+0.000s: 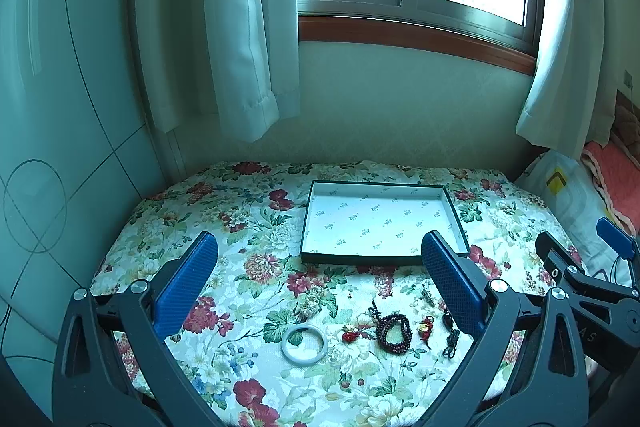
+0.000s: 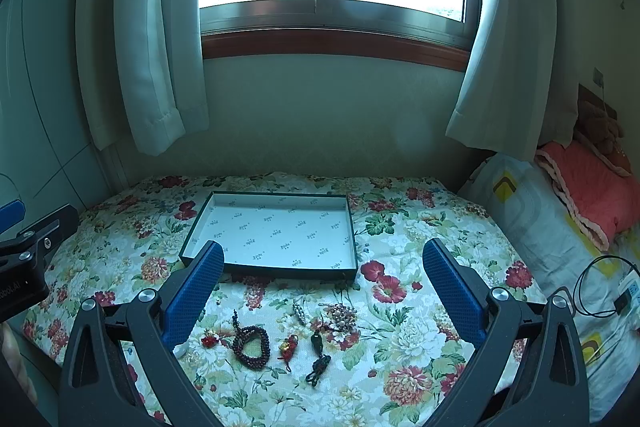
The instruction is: Organize jewelry
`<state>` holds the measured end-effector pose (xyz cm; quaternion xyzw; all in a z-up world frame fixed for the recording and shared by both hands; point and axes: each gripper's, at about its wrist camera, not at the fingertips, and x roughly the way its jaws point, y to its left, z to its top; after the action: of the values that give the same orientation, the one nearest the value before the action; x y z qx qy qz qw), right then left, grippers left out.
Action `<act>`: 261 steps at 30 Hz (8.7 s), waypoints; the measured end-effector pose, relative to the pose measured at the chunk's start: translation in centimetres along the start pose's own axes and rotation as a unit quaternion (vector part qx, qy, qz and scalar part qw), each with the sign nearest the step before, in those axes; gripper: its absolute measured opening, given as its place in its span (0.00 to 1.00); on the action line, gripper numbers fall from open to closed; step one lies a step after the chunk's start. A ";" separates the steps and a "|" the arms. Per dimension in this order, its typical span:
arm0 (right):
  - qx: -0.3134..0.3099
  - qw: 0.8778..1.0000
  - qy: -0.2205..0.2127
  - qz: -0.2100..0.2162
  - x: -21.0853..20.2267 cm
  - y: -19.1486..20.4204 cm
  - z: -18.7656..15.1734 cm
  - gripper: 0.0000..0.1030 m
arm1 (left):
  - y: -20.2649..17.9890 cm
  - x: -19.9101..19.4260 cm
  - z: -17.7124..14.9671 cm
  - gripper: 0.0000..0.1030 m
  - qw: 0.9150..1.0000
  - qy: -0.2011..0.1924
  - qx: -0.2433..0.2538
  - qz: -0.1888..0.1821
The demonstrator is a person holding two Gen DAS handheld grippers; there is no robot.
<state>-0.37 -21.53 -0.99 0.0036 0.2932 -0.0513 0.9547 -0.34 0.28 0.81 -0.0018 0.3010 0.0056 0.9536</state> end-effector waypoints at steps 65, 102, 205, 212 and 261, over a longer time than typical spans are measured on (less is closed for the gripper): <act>-0.002 1.000 -0.002 -0.001 0.0 -0.1 0.1 0.96 | -0.1 -0.1 -0.1 0.98 1.000 0.000 0.001 -0.001; 0.001 0.974 0.218 0.063 19.2 -1.6 -14.2 0.44 | 2.7 18.9 -13.7 0.83 0.978 0.207 0.001 0.010; 0.010 0.993 0.071 0.094 25.0 -3.4 -1.5 0.17 | -5.0 27.3 -3.4 0.68 0.993 0.101 0.053 -0.044; 0.013 0.985 0.145 0.097 31.0 -4.0 -4.1 0.17 | -5.7 32.8 -5.1 0.68 0.988 0.143 0.056 -0.033; 0.015 0.978 0.179 0.106 19.8 -1.3 -11.7 0.44 | -2.8 22.1 -11.4 0.81 0.983 0.177 0.046 -0.022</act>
<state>9.24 -24.32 -21.73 0.0582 0.4562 0.0468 0.8867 11.27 -2.36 -21.23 0.0342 0.4652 -0.0300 0.8840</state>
